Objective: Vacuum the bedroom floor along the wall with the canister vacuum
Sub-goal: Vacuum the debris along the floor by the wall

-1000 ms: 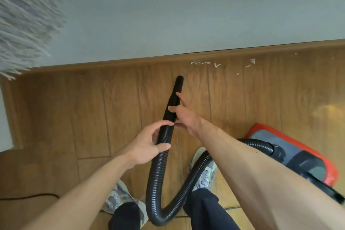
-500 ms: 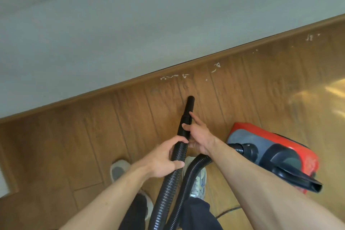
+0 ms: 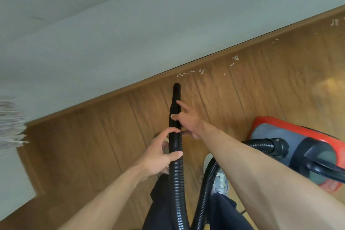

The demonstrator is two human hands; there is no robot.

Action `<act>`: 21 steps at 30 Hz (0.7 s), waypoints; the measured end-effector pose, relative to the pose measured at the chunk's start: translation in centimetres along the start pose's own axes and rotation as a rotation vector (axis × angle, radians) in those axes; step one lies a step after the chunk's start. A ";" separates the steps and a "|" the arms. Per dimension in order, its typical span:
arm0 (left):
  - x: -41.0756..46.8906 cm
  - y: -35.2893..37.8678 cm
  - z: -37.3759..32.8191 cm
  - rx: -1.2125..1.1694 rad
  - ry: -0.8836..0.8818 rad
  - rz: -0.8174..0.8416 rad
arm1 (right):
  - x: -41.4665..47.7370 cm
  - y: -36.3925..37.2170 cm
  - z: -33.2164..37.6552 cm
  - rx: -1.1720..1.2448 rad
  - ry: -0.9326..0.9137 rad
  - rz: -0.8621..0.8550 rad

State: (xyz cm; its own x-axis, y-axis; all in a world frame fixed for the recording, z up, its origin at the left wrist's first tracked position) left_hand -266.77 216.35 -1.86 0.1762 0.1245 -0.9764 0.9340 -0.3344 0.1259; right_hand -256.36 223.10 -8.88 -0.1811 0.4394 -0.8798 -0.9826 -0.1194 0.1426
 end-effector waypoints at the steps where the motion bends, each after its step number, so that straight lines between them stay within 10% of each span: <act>1: 0.0 -0.6 0.1 -0.023 0.003 -0.004 | 0.2 0.7 0.2 -0.014 -0.006 0.004; 21: 2.7 1.0 -4.7 0.218 0.053 0.009 | 0.6 -4.8 2.4 0.023 -0.061 -0.209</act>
State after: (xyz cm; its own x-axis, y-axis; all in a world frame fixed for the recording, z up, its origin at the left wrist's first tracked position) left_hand -263.90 220.78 -3.59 0.2057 0.1679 -0.9641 0.8441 -0.5289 0.0880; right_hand -251.89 226.10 -9.02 0.0251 0.5060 -0.8622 -0.9996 0.0002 -0.0290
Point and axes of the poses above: each hand's wrist, its own x-axis towards the middle knuckle, its own y-axis out of the palm, z = x × y, the point moved 6 cm from there along x, towards the middle knuckle, and after that the axes turned 12 degrees about -y, right-handed, at the moved point
